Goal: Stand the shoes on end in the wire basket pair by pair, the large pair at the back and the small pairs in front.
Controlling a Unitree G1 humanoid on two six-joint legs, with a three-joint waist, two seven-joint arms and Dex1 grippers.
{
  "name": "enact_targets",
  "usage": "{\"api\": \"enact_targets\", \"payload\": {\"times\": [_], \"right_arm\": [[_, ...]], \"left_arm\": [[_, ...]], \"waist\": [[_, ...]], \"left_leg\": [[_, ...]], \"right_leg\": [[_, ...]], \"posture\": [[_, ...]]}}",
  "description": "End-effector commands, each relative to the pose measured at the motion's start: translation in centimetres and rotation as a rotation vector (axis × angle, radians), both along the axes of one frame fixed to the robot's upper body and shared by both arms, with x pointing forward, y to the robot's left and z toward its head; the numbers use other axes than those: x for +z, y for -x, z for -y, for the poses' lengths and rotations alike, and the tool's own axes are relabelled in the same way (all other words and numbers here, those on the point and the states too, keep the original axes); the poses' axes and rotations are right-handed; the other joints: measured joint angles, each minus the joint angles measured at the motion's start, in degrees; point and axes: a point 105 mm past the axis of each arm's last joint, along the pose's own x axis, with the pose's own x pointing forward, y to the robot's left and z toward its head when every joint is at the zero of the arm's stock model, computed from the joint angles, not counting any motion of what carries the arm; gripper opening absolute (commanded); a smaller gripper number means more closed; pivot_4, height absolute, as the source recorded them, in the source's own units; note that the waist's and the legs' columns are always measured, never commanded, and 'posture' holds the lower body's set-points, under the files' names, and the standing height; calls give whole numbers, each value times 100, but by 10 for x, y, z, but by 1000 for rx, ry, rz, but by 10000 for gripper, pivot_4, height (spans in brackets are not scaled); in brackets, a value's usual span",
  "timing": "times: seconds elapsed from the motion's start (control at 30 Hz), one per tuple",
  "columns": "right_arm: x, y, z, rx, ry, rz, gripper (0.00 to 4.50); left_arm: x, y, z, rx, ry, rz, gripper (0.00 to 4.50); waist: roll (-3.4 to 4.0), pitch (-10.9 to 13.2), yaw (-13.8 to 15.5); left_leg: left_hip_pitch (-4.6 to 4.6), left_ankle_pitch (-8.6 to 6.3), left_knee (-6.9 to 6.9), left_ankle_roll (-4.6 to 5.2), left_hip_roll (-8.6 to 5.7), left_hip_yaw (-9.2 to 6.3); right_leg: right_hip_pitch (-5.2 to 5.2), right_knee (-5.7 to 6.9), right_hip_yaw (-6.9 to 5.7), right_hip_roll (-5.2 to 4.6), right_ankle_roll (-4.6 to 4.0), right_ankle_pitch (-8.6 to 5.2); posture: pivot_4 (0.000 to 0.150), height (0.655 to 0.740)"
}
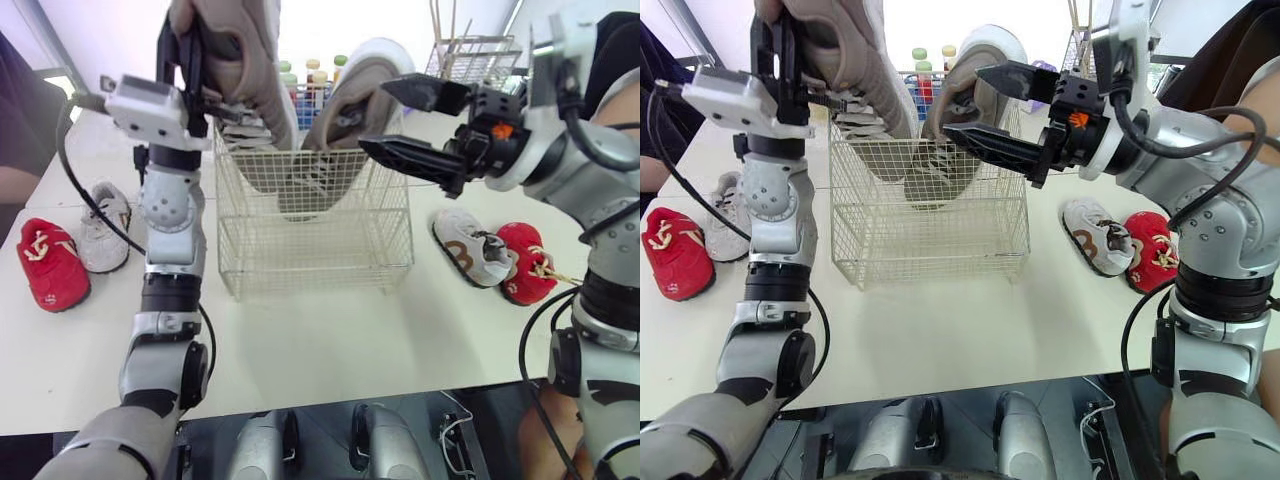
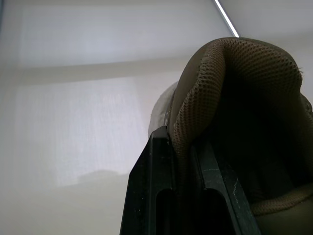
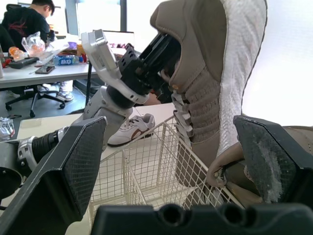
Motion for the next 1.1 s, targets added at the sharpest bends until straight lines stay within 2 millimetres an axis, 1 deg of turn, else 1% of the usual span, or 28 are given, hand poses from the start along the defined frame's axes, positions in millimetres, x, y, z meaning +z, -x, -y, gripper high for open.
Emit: {"api": "enact_targets", "payload": {"times": [0.03,0.07,0.13,0.17,0.23,0.3,0.33,0.43,0.57,0.6,0.67,0.73,0.77,0.8,0.9,1.0,1.07,1.1], "right_arm": [[14,9,0,16,-12,60,45000],[14,9,0,16,-18,58,45000],[15,6,0,7,-31,57,45000],[16,4,0,-7,-39,56,45000],[20,-13,5,-115,-47,64,45000],[25,-31,13,-257,-66,70,45000],[25,-35,15,-304,-61,79,45000],[20,-32,7,-347,-70,77,45000],[15,-38,0,-562,-81,149,45000],[14,-38,-2,-591,-95,152,45000],[7,-35,-8,-624,-98,150,45000],[-4,-34,-11,-653,-71,158,45000],[-7,-34,-12,-656,-70,157,45000],[-8,-33,-11,-660,-82,153,45000],[-4,-32,-9,-664,-127,155,45000],[9,-27,-7,-644,-187,174,45000],[18,-27,2,-663,-211,191,45000],[19,-29,9,-698,-181,205,45000]], "left_arm": [[-61,-27,34,-55,-188,-292,299],[-72,-29,38,-61,-222,-342,299],[-83,-33,38,-69,-232,-412,299],[-86,-34,37,-69,-240,-432,299],[-92,-36,34,-66,-240,-486,299],[-91,-36,31,-54,-242,-486,299],[-89,-36,31,-51,-243,-483,299],[-84,-36,30,-48,-253,-475,299],[-76,-35,27,-41,-264,-449,299],[-73,-35,26,-45,-261,-443,299],[-69,-33,26,-71,-275,-438,299],[-70,-35,28,-92,-299,-461,299],[-75,-37,29,-103,-309,-497,299],[-85,-41,31,-109,-341,-548,299],[-112,-48,35,-101,-400,-647,299],[-131,-53,37,-100,-411,-736,299],[-141,-53,42,-118,-451,-782,299],[-143,-53,46,-134,-467,-788,299]], "waist": [[1,-26,38],[5,-51,74],[7,-106,142],[10,-129,163],[14,-158,175],[26,-204,188],[32,-217,200],[39,-230,254],[42,-231,271],[42,-231,274],[42,-232,280],[41,-232,284],[41,-232,285],[41,-232,285],[45,-235,288],[39,-247,306],[42,-257,331],[47,-262,348]], "left_leg": [[0,-1,1,1,0,-1],[1,-2,2,2,-2,0],[9,-6,4,9,-2,0],[16,-20,4,30,-3,-1],[35,-32,4,46,-4,-3],[55,-45,4,34,-6,-3],[58,-48,4,34,-6,-1],[59,-48,4,32,-8,0],[57,-45,-1,29,-6,1],[57,-45,-1,28,-6,1],[57,-45,-1,29,-6,1],[55,-45,-1,29,-7,2],[54,-46,-1,30,-7,2],[54,-47,-1,31,-7,1],[55,-47,-1,33,-9,2],[57,-47,-1,34,-9,-4],[58,-48,-1,35,-9,-7],[58,-49,-1,36,-11,-8]], "right_leg": [[0,0,-1,-3,0,0],[1,1,0,-5,-1,0],[8,1,0,-6,-2,0],[17,-1,-1,-7,-2,0],[29,-4,-2,-13,-4,-1],[28,-11,-2,-18,-15,-7],[29,-13,-2,-20,-21,-11],[26,-12,-2,-23,-22,-11],[21,-3,-2,-23,-22,-11],[19,-3,-2,-24,-22,-11],[19,-4,-2,-25,-22,-12],[19,-6,-2,-25,-23,-12],[19,-9,-3,-25,-23,-12],[21,-11,-4,-25,-23,-12],[23,-14,-4,-23,-23,-13],[30,-15,-5,-21,-23,-14],[36,-24,-8,-21,-25,-15],[39,-30,-8,-21,-26,-15]], "posture": [[1500,7400],[1500,7400],[1500,7400],[1500,7400],[1500,7400],[1500,7400],[1500,7400],[1500,7400],[1500,7400],[1500,7400],[1500,7400],[1500,7400],[1500,7400],[1500,7400],[1500,7400],[1500,7400],[1500,7400],[1500,7400]]}}
